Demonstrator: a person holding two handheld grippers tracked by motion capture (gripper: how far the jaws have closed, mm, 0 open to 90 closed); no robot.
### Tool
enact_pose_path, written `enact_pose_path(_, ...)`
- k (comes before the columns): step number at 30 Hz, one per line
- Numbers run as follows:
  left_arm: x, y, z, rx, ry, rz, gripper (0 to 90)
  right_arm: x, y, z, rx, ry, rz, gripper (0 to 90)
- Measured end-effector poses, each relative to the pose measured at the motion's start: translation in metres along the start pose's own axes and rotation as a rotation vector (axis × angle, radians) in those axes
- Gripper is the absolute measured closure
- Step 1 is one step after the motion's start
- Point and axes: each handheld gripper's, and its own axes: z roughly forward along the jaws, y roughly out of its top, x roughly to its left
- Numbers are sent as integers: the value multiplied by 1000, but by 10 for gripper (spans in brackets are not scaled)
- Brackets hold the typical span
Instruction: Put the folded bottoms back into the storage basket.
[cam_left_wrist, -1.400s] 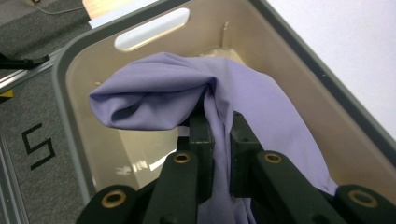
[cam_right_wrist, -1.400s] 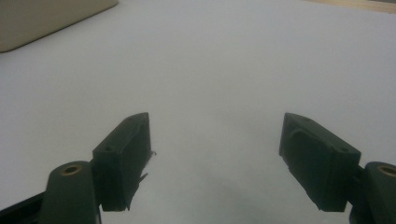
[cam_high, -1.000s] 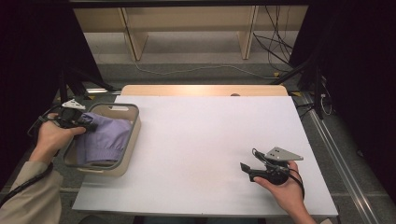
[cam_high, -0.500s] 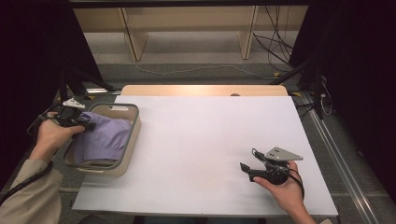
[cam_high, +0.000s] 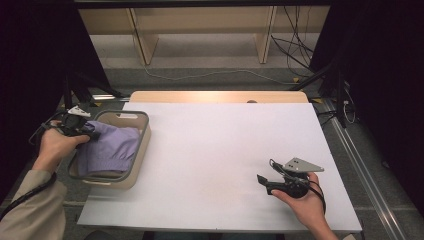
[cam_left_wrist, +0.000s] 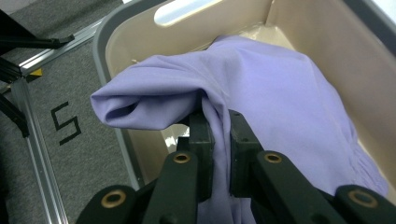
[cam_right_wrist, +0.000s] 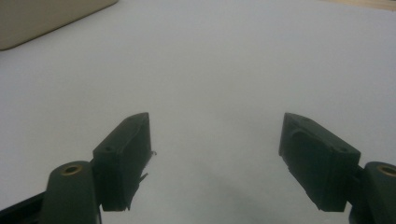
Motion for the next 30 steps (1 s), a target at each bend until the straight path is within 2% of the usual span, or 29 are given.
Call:
enact_pose_path(13,5,5,3,24,48,11,820,0,0,0,-1,1,-4,263)
enact_pose_path(21,6,7,4,28,69,6,816,0,0,-1,-2,-2,-1,263)
enact_pose_path(30,9,9,4,54,113,-1,811,0,0,-1,-2,-2,-3,263)
